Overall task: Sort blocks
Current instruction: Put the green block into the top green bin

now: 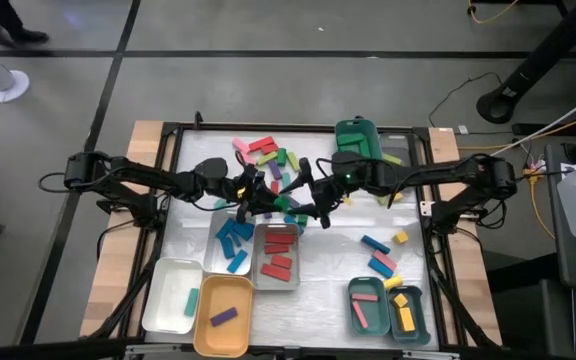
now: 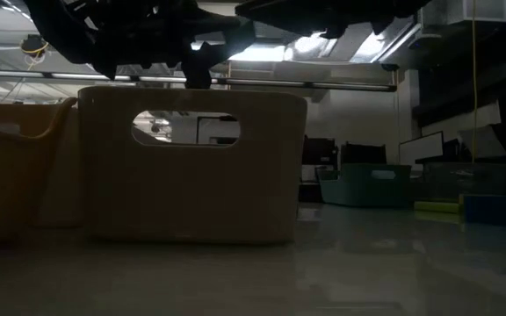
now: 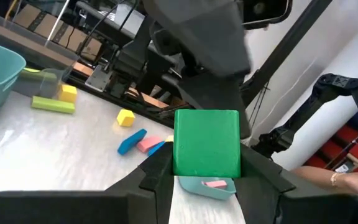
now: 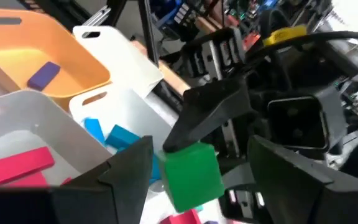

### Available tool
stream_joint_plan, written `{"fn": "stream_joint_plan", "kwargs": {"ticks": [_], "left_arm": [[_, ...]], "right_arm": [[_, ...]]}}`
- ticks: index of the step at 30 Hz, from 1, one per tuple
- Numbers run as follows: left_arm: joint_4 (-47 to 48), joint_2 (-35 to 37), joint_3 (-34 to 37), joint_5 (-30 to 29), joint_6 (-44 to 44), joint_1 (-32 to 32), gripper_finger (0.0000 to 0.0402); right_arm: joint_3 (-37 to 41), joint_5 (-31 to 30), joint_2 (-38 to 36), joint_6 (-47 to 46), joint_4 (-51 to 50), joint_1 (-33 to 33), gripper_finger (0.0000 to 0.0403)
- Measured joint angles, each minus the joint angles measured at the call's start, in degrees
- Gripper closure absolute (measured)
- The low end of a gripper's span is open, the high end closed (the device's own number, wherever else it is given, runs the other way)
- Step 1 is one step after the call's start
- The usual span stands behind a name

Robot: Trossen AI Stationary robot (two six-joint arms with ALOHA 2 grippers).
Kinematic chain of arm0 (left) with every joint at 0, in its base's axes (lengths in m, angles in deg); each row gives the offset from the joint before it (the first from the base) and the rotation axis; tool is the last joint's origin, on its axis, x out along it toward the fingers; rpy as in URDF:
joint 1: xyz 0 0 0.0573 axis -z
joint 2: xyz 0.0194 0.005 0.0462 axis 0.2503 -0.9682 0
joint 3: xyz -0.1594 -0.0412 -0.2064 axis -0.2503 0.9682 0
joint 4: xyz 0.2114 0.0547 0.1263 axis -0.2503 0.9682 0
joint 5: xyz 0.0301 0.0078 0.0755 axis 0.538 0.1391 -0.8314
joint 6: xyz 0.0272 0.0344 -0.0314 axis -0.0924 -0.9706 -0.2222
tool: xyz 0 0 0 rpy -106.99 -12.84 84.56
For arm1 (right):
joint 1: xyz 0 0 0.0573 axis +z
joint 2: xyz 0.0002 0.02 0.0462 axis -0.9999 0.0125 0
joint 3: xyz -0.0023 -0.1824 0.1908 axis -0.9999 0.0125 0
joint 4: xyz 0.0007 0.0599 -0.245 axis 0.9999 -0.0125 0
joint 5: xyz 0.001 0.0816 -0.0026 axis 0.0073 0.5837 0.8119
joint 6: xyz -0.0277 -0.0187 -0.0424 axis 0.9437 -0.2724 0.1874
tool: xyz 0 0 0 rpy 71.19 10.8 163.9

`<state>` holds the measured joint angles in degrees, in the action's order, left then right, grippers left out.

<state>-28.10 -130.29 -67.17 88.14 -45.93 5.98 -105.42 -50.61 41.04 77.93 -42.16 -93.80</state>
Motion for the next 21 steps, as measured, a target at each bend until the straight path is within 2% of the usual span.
{"fn": "stream_joint_plan", "kwargs": {"ticks": [7,13,21], "left_arm": [[0.2,0.0,0.0,0.0,0.0,0.0,0.0278],[0.9,0.0,0.0,0.0,0.0,0.0,0.0278],[3.3,0.0,0.0,0.0,-1.1,0.0,0.0278]], "right_arm": [[-5.5,0.0,4.4,0.1,-9.6,0.0,0.0141],[-7.4,0.0,7.5,1.3,-9.7,0.0,0.0146],[-7.4,0.0,7.6,1.5,-9.9,0.0,0.0211]]}}
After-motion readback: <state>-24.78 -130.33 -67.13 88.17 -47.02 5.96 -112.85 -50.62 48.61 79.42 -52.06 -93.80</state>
